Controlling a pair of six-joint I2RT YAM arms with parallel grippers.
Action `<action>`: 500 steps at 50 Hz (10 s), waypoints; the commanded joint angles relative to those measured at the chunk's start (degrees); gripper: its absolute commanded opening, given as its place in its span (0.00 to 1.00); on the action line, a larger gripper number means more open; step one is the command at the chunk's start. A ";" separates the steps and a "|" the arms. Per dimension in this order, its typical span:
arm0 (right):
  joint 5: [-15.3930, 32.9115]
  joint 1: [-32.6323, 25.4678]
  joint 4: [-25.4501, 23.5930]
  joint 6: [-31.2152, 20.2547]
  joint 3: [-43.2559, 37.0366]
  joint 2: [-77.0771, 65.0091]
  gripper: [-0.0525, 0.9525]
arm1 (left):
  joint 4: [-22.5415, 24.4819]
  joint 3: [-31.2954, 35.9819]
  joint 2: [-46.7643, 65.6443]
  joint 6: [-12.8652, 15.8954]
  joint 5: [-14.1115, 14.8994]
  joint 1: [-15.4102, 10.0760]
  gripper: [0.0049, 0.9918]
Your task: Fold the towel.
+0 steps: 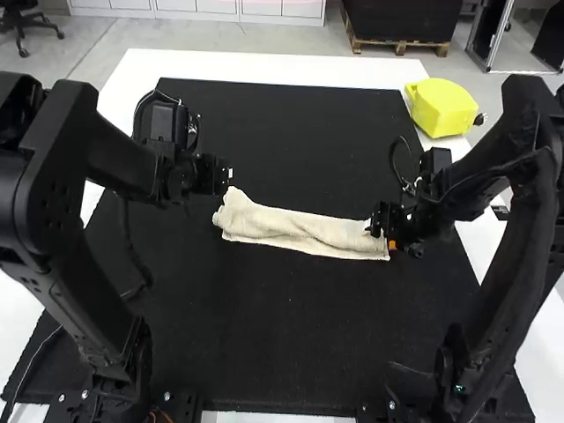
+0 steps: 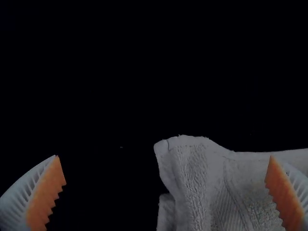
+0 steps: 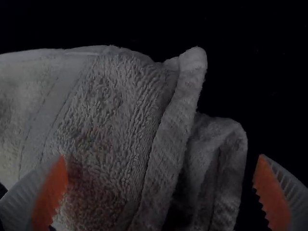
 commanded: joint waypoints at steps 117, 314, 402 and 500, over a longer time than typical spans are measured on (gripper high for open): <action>-4.27 24.96 -5.65 12.96 15.14 -5.51 0.03 | 1.41 -3.66 -4.97 0.10 -2.55 6.84 0.98; -6.90 34.01 3.49 14.98 31.31 3.99 0.03 | -6.06 8.55 -11.74 4.14 2.46 18.00 0.98; 15.86 -1.49 -6.79 11.55 18.92 -94.80 0.96 | -29.26 11.72 -79.59 -0.34 -8.44 9.04 0.98; 27.64 -1.67 -3.89 0.22 -35.31 -94.89 0.96 | -14.93 -32.05 -79.68 2.64 -18.90 9.39 0.98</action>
